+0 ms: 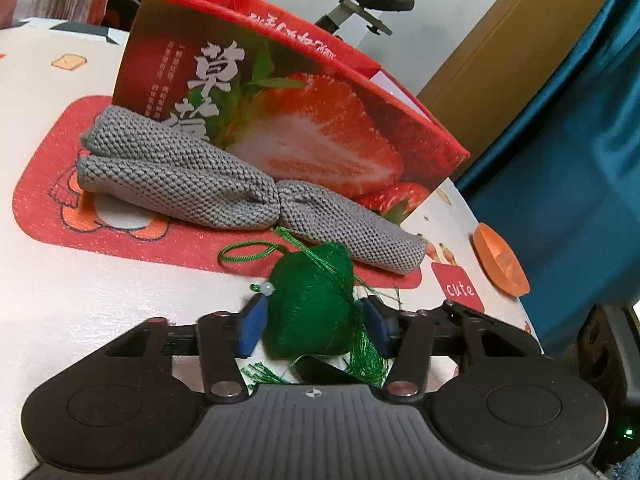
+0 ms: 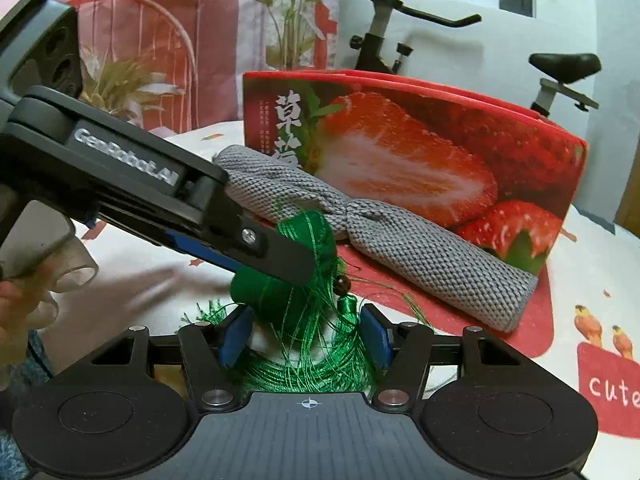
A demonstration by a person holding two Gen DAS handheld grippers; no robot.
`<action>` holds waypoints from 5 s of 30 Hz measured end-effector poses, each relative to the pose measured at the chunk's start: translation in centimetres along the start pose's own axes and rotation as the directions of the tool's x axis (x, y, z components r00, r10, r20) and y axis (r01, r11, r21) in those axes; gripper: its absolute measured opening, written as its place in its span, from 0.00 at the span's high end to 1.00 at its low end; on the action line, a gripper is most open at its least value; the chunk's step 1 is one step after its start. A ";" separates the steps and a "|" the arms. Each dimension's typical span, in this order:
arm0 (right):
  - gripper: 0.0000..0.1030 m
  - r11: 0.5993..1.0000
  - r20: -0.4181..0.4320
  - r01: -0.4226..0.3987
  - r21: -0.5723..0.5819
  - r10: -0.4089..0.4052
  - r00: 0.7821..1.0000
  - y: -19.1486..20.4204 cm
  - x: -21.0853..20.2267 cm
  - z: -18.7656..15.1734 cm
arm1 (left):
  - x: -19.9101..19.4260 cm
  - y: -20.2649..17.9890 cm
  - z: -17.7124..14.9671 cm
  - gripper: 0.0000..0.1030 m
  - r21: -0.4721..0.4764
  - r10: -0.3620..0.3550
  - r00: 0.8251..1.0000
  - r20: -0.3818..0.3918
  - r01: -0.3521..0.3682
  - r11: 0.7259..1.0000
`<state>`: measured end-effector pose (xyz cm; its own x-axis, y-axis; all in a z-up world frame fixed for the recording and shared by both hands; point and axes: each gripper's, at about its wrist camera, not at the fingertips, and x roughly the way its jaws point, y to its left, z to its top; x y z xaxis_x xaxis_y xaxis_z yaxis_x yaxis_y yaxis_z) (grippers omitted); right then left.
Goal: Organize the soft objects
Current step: 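Lift the green pouch with the left gripper over the red box, then drop the green pouch into the red box and open the left gripper, then lower both tools onto the grey mesh cloth and close on it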
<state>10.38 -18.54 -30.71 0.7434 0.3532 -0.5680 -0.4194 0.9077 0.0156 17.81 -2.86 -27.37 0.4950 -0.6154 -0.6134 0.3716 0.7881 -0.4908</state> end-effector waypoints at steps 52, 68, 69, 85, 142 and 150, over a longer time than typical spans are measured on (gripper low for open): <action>0.58 0.936 0.293 0.115 -0.332 -0.013 0.956 -6.1 -3.7 23.8 | -5.4 -8.3 21.4 0.63 0.220 -0.081 0.949 0.305 0.013 0.975; 0.58 0.983 0.060 -0.009 -0.186 0.020 0.998 -12.7 8.4 23.7 | 5.3 -2.5 24.6 0.63 0.122 -0.006 0.994 0.110 -0.008 0.993; 0.58 0.984 0.047 -0.012 -0.177 0.020 0.999 -12.9 8.9 23.6 | 5.7 -2.2 24.7 0.63 0.114 0.004 0.995 0.104 -0.016 0.993; 0.18 0.997 0.074 0.073 0.027 -0.075 0.994 -15.6 7.2 22.8 | 2.7 -1.6 24.4 0.41 0.176 0.136 0.971 0.197 -0.171 0.969; 0.50 0.904 -0.088 0.189 0.384 -0.167 0.982 -11.6 3.5 1.6 | 0.5 5.2 7.0 0.32 0.035 0.338 0.937 0.091 -0.342 0.939; 0.71 0.907 -0.076 0.140 0.398 -0.119 0.990 -11.4 3.2 1.9 | -0.1 5.0 6.1 0.79 0.044 0.319 0.945 0.071 -0.323 0.945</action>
<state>18.53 -27.33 -31.20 0.7460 0.2243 -0.6271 -0.0689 0.9625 0.2623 24.44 1.22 -26.02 0.6419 -0.3289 -0.6927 0.2263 0.9443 -0.2388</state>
